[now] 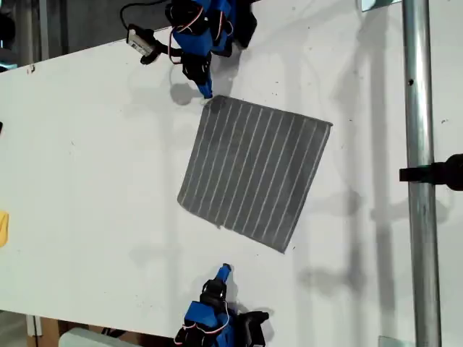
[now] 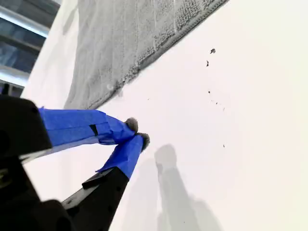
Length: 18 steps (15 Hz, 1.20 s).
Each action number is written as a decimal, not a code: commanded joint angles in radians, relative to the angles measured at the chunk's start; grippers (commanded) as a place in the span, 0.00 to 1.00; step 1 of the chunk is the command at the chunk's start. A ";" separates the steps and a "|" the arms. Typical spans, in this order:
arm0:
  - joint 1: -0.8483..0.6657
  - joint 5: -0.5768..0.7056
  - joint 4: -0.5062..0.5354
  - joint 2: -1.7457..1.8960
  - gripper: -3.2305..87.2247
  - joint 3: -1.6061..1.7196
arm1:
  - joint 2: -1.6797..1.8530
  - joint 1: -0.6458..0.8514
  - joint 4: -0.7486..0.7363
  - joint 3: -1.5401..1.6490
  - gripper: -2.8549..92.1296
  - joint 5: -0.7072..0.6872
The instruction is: Grasp corners of a towel and fold twice.
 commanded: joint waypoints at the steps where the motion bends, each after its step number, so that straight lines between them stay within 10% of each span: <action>1: -0.008 -0.195 -0.003 0.006 0.03 0.011 | -0.003 0.014 0.003 -0.009 0.18 -0.006; 3: -0.014 -0.259 -0.003 0.006 0.00 0.011 | -0.003 0.006 -0.008 -0.011 0.05 -0.015; 6: -0.023 -0.296 0.000 0.006 0.06 0.011 | -0.003 0.011 0.002 -0.011 0.27 -0.015; 9: 0.000 -0.431 0.002 0.006 0.21 0.011 | -0.003 0.011 0.003 -0.012 0.24 -0.015; 11: -0.008 -0.374 0.002 0.006 0.10 0.011 | -0.003 0.017 0.000 -0.012 0.07 -0.015; 18: -0.021 -0.337 0.002 0.006 0.00 0.011 | -0.003 0.018 -0.017 -0.009 0.03 -0.031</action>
